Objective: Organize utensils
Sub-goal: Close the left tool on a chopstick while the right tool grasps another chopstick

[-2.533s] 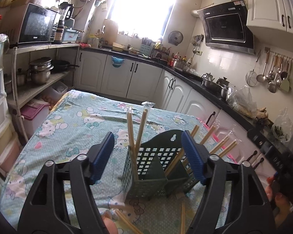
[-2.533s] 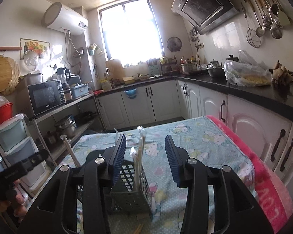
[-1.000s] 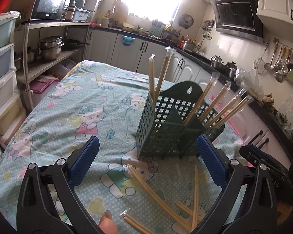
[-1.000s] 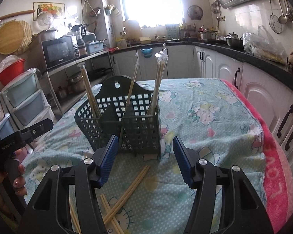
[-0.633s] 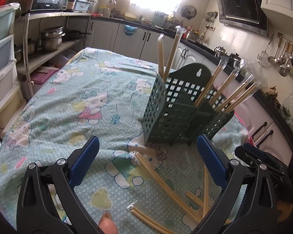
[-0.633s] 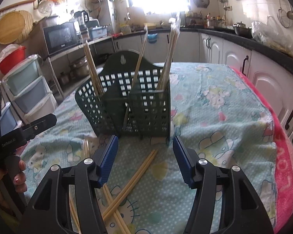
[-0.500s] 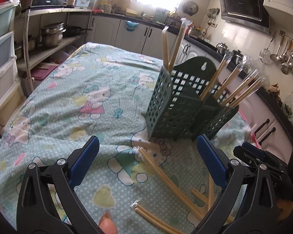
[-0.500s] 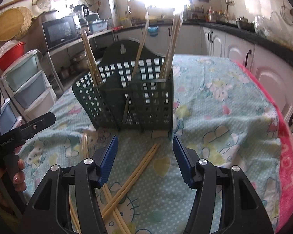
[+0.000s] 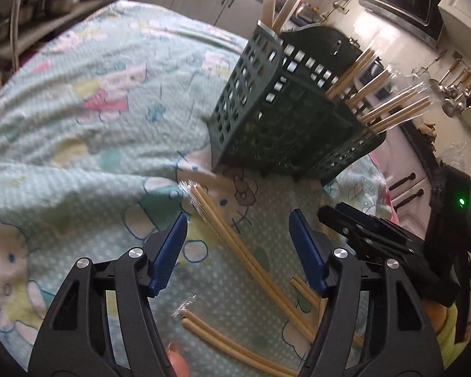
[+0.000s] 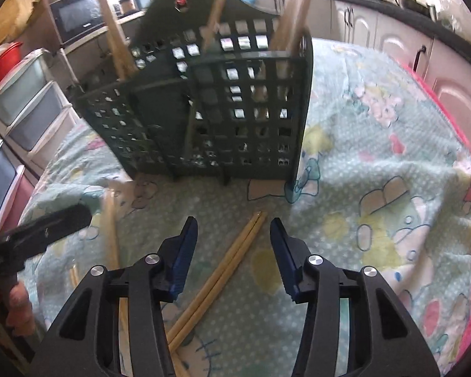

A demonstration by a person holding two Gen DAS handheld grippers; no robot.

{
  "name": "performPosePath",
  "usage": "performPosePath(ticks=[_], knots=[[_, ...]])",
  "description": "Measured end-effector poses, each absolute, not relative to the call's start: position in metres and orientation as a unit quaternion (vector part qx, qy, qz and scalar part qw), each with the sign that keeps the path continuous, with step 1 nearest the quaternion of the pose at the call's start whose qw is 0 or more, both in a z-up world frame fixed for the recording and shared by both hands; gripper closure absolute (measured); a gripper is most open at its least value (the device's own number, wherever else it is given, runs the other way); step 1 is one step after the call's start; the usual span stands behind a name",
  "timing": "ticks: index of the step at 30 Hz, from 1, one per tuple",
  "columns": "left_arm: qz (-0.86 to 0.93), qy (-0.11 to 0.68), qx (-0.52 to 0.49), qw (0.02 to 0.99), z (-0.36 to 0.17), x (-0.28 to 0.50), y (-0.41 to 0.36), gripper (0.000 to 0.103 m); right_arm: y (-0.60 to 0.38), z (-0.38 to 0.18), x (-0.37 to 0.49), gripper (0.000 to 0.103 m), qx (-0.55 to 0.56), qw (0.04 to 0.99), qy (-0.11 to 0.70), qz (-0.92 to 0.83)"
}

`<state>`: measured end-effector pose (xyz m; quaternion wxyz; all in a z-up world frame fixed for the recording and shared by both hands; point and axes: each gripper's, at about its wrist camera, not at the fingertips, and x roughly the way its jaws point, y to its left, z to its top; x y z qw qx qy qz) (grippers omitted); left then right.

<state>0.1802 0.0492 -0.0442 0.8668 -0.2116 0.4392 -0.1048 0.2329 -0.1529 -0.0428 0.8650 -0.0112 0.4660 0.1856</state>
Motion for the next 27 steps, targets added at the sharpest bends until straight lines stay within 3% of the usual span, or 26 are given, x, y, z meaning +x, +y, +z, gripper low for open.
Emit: performPosePath(ticks=[7,18,27], knots=[[-0.102,0.471,-0.221,0.848,-0.061,0.196,0.045,0.053,-0.149,-0.059,0.239,0.063,-0.025,0.865,0.475,0.162],[-0.054,0.478,-0.213,0.851,-0.067,0.215,0.055,0.088,-0.176,-0.058,0.232,0.092,0.031,0.869,0.468,0.157],[-0.074,0.459,-0.254,0.848,-0.056,0.212,0.069,0.096,-0.209,-0.034,0.221,0.093,0.1,0.873,0.439,0.188]])
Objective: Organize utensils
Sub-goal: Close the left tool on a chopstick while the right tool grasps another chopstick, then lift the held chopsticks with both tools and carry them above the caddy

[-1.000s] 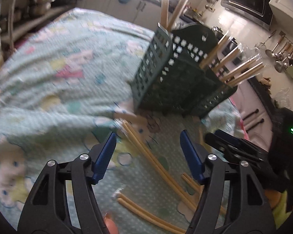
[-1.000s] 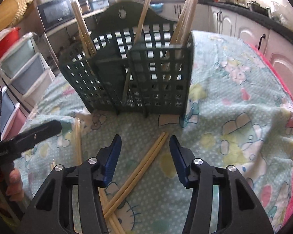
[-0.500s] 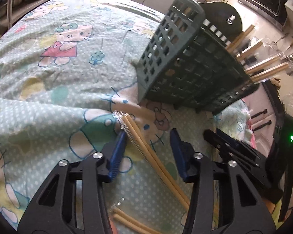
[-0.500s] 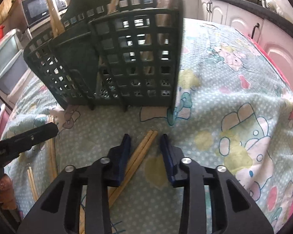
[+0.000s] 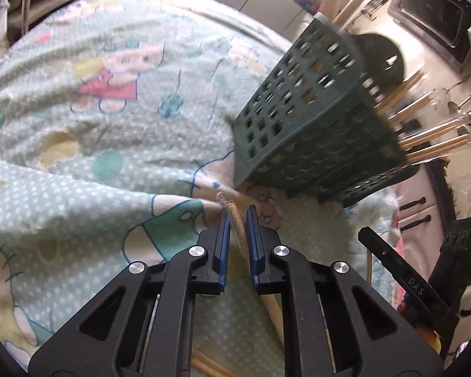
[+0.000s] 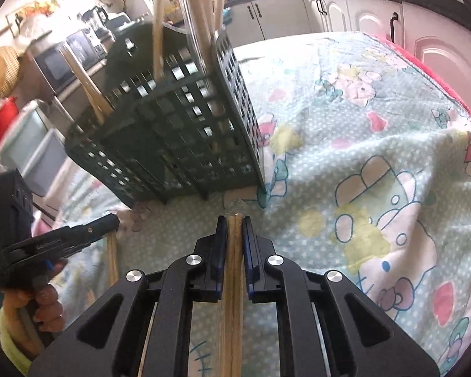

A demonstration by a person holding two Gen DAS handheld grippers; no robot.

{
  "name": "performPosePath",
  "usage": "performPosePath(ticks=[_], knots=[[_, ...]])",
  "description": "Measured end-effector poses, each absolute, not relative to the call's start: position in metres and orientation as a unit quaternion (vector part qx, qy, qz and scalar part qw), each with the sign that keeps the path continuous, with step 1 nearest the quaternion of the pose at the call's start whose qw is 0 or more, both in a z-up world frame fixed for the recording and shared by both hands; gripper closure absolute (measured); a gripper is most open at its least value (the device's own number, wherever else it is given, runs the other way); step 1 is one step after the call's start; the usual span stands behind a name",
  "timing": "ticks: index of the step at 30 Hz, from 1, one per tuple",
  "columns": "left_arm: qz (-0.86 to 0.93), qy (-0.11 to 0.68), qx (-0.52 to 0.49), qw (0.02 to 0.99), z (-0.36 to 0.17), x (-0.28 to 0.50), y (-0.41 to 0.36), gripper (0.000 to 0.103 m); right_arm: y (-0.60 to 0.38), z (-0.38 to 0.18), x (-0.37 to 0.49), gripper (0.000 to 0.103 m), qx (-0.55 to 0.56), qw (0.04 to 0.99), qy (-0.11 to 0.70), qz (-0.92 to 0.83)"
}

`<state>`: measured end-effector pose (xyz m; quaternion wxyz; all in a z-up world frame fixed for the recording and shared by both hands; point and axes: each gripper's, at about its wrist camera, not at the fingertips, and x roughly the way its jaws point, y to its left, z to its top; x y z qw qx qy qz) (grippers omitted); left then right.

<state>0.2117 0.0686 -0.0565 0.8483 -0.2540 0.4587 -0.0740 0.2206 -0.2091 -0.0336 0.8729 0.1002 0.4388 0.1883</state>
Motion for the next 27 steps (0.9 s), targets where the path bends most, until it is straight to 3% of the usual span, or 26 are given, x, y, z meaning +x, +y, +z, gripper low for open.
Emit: performPosePath(ticks=[12,27], knots=[[-0.103,0.34,-0.213,0.91,0.034,0.176,0.055,0.099,-0.214,0.044,0.189,0.093,0.095,0.911,0.327,0.233],[-0.129,0.255,-0.189,0.939,0.101,0.159,0.034,0.1,-0.219,0.108,0.154,0.093,0.095,0.945,0.204,0.238]])
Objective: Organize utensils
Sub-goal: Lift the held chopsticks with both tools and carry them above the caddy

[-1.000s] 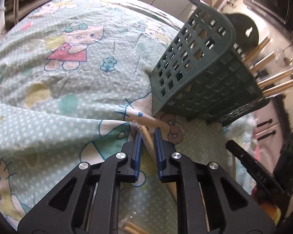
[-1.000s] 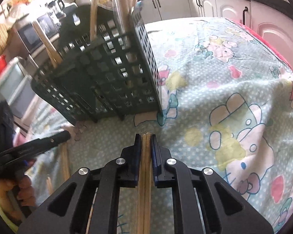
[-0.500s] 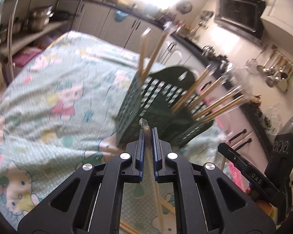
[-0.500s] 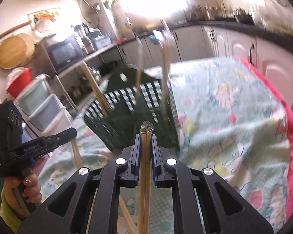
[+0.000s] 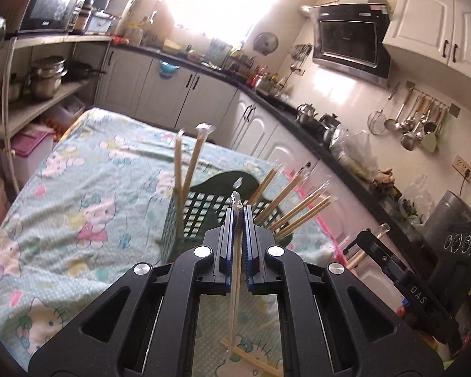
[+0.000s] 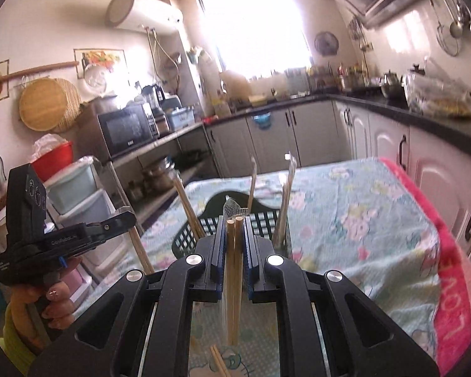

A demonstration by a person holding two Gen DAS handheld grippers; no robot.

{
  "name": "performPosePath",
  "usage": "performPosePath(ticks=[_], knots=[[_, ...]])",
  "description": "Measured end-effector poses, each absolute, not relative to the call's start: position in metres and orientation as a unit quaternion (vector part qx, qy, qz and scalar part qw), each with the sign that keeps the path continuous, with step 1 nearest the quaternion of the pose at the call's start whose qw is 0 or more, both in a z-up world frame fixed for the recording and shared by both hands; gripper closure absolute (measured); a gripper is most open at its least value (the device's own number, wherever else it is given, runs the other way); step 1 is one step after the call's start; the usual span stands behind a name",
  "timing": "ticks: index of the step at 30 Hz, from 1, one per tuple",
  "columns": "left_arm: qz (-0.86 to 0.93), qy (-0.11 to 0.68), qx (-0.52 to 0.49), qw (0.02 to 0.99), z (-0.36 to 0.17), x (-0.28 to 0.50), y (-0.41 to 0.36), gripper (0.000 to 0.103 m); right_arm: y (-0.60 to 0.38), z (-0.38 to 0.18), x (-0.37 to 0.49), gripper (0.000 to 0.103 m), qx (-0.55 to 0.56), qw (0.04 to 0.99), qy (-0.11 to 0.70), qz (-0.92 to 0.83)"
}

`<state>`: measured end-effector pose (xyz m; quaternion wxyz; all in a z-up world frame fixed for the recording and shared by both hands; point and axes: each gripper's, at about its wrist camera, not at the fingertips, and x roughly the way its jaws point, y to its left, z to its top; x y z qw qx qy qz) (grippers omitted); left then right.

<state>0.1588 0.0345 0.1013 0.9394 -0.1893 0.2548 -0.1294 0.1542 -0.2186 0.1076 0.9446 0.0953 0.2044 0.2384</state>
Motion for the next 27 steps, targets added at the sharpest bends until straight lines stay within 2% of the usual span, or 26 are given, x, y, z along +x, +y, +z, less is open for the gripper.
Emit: performPosePath(ticks=[27], knots=[[-0.115,0.122,-0.14,0.976,0.204,0.158,0.029,0.1,-0.215,0.193,0.161,0.093,0.073,0.964,0.087,0.239]])
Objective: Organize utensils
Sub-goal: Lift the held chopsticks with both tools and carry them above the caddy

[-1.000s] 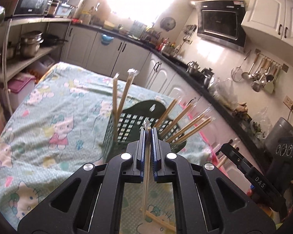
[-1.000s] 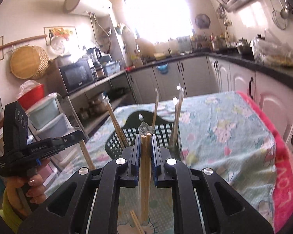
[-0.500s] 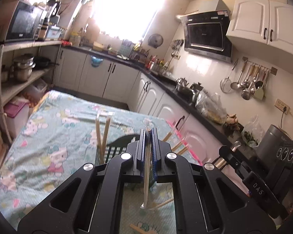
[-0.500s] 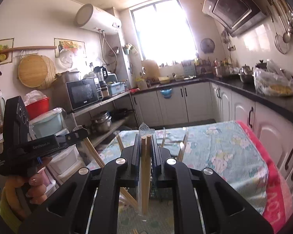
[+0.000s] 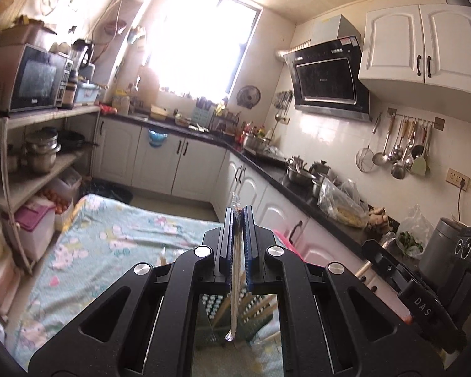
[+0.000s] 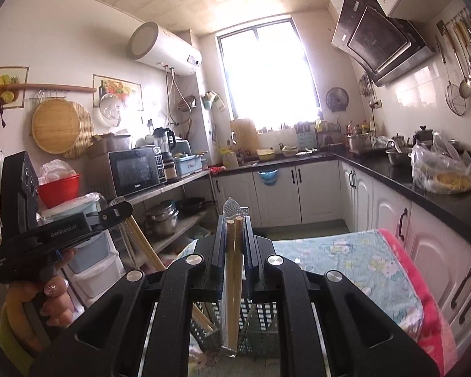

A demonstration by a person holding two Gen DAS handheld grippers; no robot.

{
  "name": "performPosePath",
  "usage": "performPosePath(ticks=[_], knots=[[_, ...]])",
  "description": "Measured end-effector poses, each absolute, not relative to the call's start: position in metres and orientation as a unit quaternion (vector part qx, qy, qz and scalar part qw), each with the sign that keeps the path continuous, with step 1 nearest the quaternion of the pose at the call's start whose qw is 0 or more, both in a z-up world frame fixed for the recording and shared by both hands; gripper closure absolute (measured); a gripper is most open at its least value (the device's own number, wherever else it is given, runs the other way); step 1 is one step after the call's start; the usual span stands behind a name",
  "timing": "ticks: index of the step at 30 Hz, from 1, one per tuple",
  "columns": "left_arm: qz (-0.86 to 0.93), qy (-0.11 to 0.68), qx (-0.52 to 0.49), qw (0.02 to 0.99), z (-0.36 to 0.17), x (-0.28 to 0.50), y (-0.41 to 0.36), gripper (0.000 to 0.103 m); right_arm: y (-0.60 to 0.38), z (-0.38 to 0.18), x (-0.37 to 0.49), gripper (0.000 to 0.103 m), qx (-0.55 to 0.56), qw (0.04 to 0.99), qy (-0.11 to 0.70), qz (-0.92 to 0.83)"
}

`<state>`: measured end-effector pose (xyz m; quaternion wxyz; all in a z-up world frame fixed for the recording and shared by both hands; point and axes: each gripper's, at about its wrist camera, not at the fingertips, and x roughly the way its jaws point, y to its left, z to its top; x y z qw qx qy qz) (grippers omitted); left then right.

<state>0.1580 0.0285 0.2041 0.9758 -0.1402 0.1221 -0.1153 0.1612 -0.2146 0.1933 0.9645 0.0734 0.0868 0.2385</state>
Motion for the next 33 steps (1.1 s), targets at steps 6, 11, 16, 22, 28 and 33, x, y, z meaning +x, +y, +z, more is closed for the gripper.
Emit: performPosePath(ticks=[6,11,16,22,28,33], knots=[[-0.094,0.1,-0.127,0.982,0.222,0.164,0.032,0.1,-0.215,0.206,0.173,0.093,0.073,0.968,0.07,0.23],[-0.072,0.093,-0.112,0.987,0.225,0.17,0.032,0.1,-0.219,0.211,0.184,0.093,0.078,0.97,0.062,0.22],[-0.058,0.096,-0.111,0.987,0.219,0.179,0.032,0.1,-0.222,0.213,0.195,0.093,0.079,0.975,0.05,0.203],[-0.049,0.104,-0.11,0.987,0.206,0.188,0.035,0.1,-0.223,0.206,0.205,0.093,0.077,0.978,0.041,0.188],[-0.043,0.117,-0.11,0.986,0.19,0.199,0.036,0.1,-0.216,0.191,0.216,0.093,0.071,0.978,0.054,0.187],[-0.041,0.131,-0.112,0.984,0.179,0.207,0.038,0.1,-0.21,0.178,0.223,0.093,0.07,0.977,0.07,0.187]])
